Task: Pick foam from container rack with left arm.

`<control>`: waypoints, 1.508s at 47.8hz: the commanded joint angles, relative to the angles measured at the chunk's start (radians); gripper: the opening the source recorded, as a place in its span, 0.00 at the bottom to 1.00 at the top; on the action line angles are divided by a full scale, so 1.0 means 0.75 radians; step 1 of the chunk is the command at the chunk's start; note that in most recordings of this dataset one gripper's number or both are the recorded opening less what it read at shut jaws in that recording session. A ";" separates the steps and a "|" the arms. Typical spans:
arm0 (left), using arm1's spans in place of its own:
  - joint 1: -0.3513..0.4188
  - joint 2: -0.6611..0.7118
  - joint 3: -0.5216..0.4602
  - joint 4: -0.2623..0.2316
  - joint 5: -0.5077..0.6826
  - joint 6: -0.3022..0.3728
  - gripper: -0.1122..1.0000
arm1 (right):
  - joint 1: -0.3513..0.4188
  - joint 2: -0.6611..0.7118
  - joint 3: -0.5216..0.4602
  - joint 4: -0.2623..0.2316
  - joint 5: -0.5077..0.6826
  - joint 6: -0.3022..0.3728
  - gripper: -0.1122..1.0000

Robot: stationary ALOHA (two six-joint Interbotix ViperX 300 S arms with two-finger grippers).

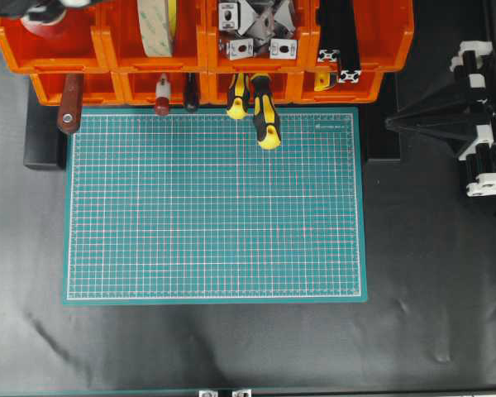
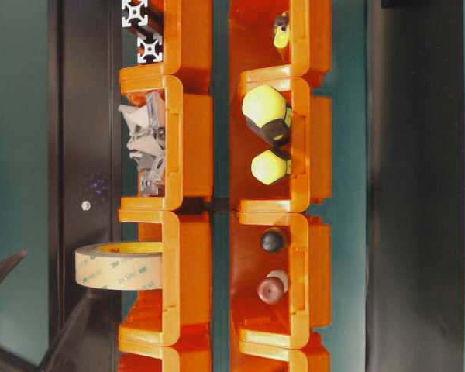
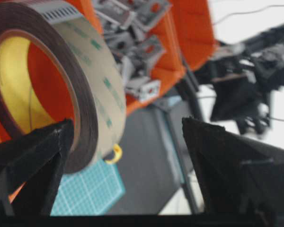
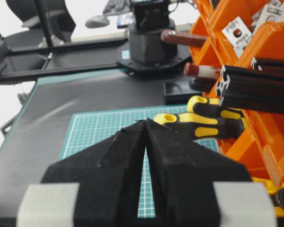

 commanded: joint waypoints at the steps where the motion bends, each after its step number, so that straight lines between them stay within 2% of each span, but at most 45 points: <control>1: 0.006 0.051 -0.080 0.004 0.029 0.002 0.90 | 0.006 0.000 -0.047 -0.006 -0.020 -0.004 0.10; 20: -0.008 0.112 -0.090 0.002 0.031 -0.029 0.90 | 0.006 -0.006 -0.049 -0.006 -0.010 -0.004 0.10; 30: -0.012 0.112 -0.082 0.002 0.029 -0.037 0.85 | 0.006 -0.006 -0.049 -0.006 -0.010 -0.002 0.10; 35: -0.012 0.110 -0.080 0.002 0.020 -0.037 0.75 | 0.010 -0.006 -0.049 -0.006 -0.010 0.000 0.10; 44: -0.012 0.104 -0.072 0.004 -0.053 -0.018 0.39 | 0.025 -0.006 -0.049 -0.006 -0.012 0.002 0.10; 46: -0.012 0.102 -0.067 0.004 -0.084 -0.016 0.34 | 0.027 -0.006 -0.049 -0.006 -0.010 0.004 0.10; 51: -0.014 0.098 -0.061 0.006 -0.157 -0.004 0.34 | 0.029 -0.006 -0.049 -0.006 -0.010 0.006 0.10; 59: -0.067 0.084 -0.063 0.006 -0.229 0.088 0.34 | 0.029 -0.008 -0.049 -0.006 -0.008 0.010 0.10; 66: -0.162 0.057 -0.108 0.006 -0.266 0.131 0.33 | 0.029 -0.010 -0.051 -0.006 -0.008 0.010 0.10; 72: -0.292 0.029 -0.172 0.006 -0.219 0.215 0.33 | 0.031 -0.014 -0.051 -0.006 -0.008 0.012 0.10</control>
